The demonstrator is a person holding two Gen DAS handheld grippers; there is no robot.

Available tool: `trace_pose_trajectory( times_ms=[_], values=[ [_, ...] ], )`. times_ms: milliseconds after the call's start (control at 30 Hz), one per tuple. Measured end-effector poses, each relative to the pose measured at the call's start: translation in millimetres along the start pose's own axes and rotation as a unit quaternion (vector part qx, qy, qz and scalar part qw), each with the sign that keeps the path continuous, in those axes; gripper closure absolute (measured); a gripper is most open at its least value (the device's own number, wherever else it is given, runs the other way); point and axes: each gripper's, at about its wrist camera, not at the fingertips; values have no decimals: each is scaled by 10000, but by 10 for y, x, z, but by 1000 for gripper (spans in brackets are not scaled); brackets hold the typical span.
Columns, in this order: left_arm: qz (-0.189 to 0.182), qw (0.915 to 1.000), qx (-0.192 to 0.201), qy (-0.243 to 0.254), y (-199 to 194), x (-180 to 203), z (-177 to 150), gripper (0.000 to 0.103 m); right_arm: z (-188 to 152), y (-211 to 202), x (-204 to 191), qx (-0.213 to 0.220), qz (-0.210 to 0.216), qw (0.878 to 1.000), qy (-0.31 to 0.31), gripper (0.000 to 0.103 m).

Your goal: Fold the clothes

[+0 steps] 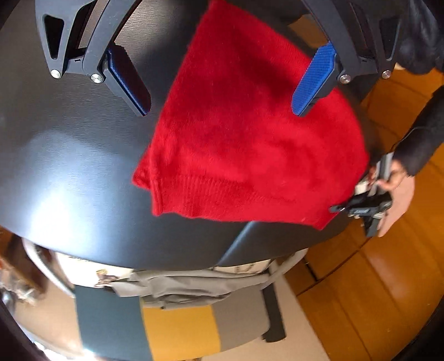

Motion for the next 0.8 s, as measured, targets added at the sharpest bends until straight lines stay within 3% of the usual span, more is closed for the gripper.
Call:
trace_pose_trajectory(
  times_ms=[233,433,800],
  values=[
    [7,10000,-26,73,-216,-6,194,90,245,367,-228,-391,751,9953,-470,0],
    [-281,9995,-59,127,-358,123,221,90,244,865,73,-1295,87,9905,-448,0],
    [-1116,9937,-43,-120,-610,546,123,90,59,927,50,-772,-32,9955,-554,0]
  ],
)
Point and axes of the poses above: each gripper's, at about its wrist camera, not at the fingertips, and y roughly the way its jaws point, x to its right, z to its top, and after that the axes turned 15 degrees about z, right-handed
